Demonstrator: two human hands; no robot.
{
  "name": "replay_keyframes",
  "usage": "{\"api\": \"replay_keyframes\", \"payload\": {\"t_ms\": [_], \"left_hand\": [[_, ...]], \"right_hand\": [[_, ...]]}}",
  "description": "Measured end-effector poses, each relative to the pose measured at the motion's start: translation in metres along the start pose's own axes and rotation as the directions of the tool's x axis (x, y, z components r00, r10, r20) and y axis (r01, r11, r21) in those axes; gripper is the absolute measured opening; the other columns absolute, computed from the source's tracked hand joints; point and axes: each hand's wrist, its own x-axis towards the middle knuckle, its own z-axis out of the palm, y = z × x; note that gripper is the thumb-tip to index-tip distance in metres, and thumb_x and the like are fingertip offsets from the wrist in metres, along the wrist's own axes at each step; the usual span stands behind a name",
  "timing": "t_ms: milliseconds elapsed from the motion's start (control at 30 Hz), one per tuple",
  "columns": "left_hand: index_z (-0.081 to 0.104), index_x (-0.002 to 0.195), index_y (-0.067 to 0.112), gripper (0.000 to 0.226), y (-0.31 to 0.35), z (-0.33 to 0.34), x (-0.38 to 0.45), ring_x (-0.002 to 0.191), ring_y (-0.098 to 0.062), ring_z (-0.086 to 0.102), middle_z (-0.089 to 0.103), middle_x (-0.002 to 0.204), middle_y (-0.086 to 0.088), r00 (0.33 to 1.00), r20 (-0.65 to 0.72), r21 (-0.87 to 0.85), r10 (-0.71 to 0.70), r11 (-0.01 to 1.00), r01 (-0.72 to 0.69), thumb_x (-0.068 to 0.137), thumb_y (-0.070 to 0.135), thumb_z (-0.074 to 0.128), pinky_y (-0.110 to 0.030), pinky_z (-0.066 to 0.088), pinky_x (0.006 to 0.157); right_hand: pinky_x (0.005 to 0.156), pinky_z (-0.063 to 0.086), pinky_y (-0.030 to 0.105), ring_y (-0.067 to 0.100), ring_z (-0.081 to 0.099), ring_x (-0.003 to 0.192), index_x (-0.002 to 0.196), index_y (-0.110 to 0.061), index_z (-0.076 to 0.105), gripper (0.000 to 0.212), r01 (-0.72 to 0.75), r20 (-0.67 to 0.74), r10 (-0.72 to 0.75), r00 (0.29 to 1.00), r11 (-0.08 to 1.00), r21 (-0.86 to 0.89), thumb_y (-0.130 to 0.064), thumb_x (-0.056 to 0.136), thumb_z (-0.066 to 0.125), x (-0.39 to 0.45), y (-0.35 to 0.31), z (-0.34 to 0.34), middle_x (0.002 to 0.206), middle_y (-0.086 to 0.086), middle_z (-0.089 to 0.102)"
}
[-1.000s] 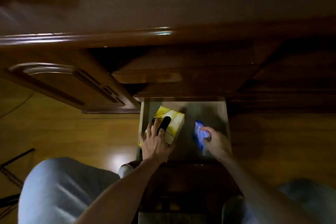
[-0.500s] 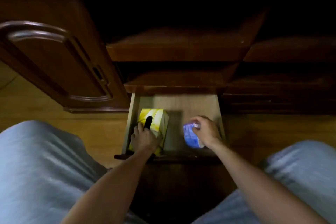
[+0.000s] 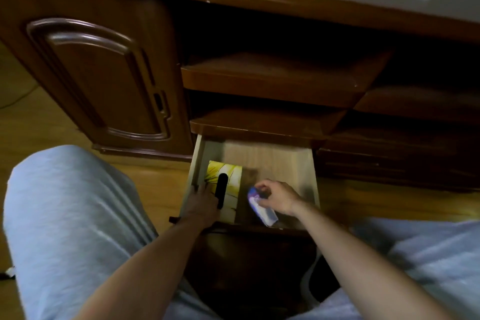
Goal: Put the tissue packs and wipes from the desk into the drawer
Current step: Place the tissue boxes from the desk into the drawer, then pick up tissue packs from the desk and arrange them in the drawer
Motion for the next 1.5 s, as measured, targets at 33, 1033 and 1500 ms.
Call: {"api": "replay_keyframes", "payload": {"t_ms": [33, 1033, 1500], "left_hand": [[0.065, 0.127, 0.025, 0.046, 0.0, 0.002, 0.002, 0.149, -0.031, 0.015, 0.033, 0.156, -0.01, 1.0, -0.021, 0.019, 0.007, 1.0, -0.007, 0.097, 0.051, 0.042, -0.054, 0.014, 0.119], [0.001, 0.159, 0.024, 0.068, -0.025, 0.056, 0.018, 0.152, -0.02, -0.012, -0.016, 0.166, -0.002, 0.997, -0.035, -0.193, -0.071, 0.979, 0.063, 0.1, 0.058, 0.011, -0.049, -0.006, 0.12], [0.062, 0.121, 0.026, 0.029, -0.034, -0.151, -0.011, 0.101, -0.017, 0.066, 0.064, 0.118, 0.006, 0.691, -0.723, -0.242, -0.02, 0.943, -0.227, 0.093, 0.031, 0.054, -0.03, 0.055, 0.073]], "right_hand": [[0.083, 0.055, 0.027, 0.007, 0.063, 0.106, 0.128, -0.038, 0.059, 0.041, -0.003, -0.033, 0.004, 0.999, 0.999, 0.038, -0.034, 0.09, 0.072, 0.002, 0.004, 0.003, 0.123, -0.014, 0.067], [0.099, 0.05, 0.039, 0.024, 0.06, 0.116, 0.143, -0.022, 0.048, 0.071, -0.239, 0.179, 0.199, 0.963, 0.941, 0.239, -0.005, 0.081, 0.078, 0.061, 0.011, 0.081, 0.131, 0.005, 0.062], [0.092, 0.053, 0.029, 0.013, 0.059, 0.12, 0.144, -0.029, 0.049, 0.051, 0.019, -0.164, 0.032, 0.986, 0.954, 0.3, -0.033, 0.096, 0.066, -0.006, -0.065, -0.091, 0.135, -0.007, 0.06]]}}
